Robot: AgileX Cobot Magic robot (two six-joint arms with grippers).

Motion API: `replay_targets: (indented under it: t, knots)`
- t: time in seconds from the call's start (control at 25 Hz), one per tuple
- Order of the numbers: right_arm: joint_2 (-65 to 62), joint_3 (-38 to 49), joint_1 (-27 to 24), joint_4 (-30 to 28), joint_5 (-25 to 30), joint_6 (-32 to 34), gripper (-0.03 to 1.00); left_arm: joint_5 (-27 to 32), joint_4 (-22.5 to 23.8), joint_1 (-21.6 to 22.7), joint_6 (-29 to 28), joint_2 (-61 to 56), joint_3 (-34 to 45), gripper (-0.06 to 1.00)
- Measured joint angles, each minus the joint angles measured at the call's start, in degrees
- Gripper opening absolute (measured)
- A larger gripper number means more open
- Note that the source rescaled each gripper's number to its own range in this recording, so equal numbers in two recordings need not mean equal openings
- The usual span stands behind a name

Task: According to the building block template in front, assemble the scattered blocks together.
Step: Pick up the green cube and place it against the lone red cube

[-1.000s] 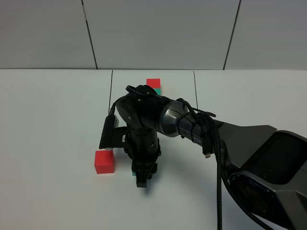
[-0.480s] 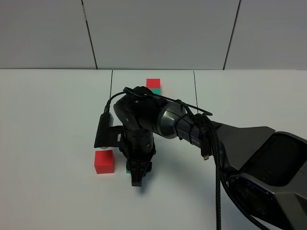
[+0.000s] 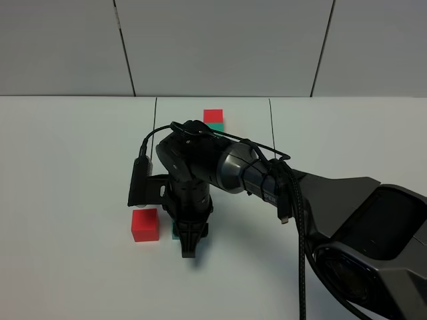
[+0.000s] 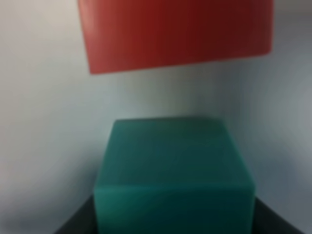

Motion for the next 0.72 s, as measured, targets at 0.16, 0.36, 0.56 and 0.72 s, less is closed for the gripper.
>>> replay_targets:
  t: [0.16, 0.36, 0.56, 0.72]
  knots:
    - [1.5, -3.3, 0.0, 0.1, 0.6, -0.5, 0.0, 0.0, 0.0, 0.0, 0.0, 0.0, 0.0, 0.77]
    - [3.4, -6.4, 0.0, 0.2, 3.3, -0.6, 0.0, 0.0, 0.0, 0.0, 0.0, 0.0, 0.0, 0.77]
    - [3.8, -7.4, 0.5, -0.3, 4.0, -0.8, 0.0, 0.0, 0.0, 0.0, 0.0, 0.0, 0.0, 0.77]
    - [4.0, -7.5, 0.8, -0.3, 3.9, -1.0, 0.0, 0.0, 0.0, 0.0, 0.0, 0.0, 0.0, 0.77]
